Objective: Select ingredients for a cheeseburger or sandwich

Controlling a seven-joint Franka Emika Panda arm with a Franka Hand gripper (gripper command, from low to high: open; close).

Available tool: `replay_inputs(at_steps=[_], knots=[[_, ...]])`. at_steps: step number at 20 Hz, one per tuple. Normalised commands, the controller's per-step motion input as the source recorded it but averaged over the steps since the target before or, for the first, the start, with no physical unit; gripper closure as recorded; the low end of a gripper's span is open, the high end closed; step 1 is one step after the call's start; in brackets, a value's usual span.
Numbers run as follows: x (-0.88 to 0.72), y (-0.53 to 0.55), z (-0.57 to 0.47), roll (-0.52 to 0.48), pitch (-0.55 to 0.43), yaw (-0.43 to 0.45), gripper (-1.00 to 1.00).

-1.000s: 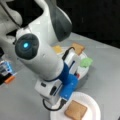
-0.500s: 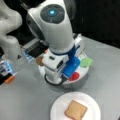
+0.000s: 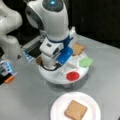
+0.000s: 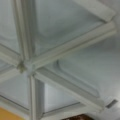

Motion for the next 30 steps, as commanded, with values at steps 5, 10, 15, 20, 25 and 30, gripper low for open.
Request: replay_inputs(at_steps=[5, 10, 15, 20, 25, 30], knots=[[-0.41, 0.19, -0.25, -0.166, -0.258, -0.016, -1.0], [-0.28, 0.14, -0.21, -0.126, -0.238, -0.037, -1.0], [-0.21, 0.15, -0.15, -0.101, -0.224, -0.038, -1.0], [-0.15, 0.17, -0.13, -0.069, -0.212, -0.084, -1.0], [-0.1, 0.14, -0.13, -0.014, -0.207, -0.122, -1.0], [-0.07, 0.0, -0.16, 0.02, -0.197, -0.069, -1.0]])
